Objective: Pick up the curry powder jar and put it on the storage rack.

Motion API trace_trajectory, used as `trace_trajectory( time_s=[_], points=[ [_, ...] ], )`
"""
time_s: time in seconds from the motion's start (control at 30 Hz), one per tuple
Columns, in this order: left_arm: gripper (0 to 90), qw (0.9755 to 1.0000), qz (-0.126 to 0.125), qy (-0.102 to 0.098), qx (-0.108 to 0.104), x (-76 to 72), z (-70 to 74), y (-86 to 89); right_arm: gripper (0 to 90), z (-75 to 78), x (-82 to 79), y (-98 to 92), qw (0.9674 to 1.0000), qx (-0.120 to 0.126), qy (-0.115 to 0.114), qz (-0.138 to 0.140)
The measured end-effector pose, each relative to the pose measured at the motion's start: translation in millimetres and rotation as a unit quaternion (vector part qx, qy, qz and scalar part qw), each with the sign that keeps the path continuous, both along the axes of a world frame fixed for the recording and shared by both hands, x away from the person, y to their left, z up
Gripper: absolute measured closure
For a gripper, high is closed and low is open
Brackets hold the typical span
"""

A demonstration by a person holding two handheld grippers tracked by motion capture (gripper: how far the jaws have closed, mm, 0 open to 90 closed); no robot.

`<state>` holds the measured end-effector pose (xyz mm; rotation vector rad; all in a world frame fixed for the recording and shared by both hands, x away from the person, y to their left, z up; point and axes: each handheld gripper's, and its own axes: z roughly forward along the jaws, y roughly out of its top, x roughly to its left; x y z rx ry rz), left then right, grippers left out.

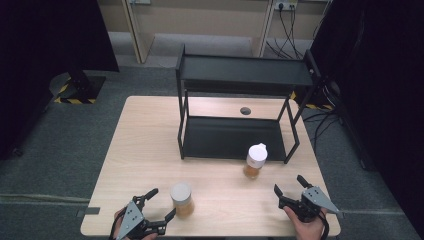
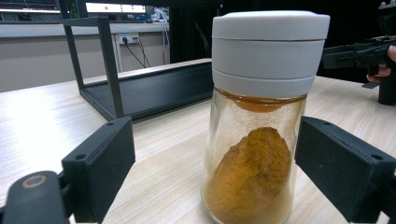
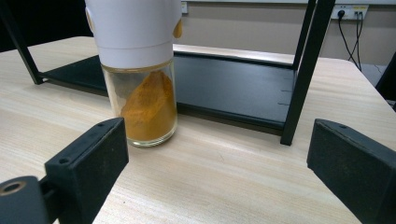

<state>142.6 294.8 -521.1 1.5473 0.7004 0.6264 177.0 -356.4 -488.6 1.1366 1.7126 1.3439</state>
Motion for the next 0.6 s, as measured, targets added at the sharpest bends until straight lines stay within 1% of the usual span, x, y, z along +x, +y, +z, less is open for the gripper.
trace_trajectory(
  time_s=[0.1, 0.17, 0.33, 0.6],
  points=[
    [11.7, 1.0000, 0.000, 0.001, -0.001, 0.5, 0.0, -0.2, 5.8, 0.2, -0.4, 1.3, 1.0000, -0.006, -0.002, 0.001],
    [11.7, 1.0000, -0.002, -0.001, 0.002, 1.0, 0.7, -0.3, 5.8, 0.2, -0.3, 1.4, 1.0000, -0.006, -0.002, 0.001],
    [11.7, 0.9999, -0.008, -0.009, -0.006, 2.2, 4.6, -1.6, 5.7, -0.6, -0.9, 0.9, 1.0000, -0.004, -0.004, 0.001],
    [11.9, 0.9995, -0.023, -0.017, -0.011, 6.5, 10.6, -8.6, 5.8, -0.7, -1.2, 1.4, 1.0000, -0.005, -0.004, 0.000]
  ],
)
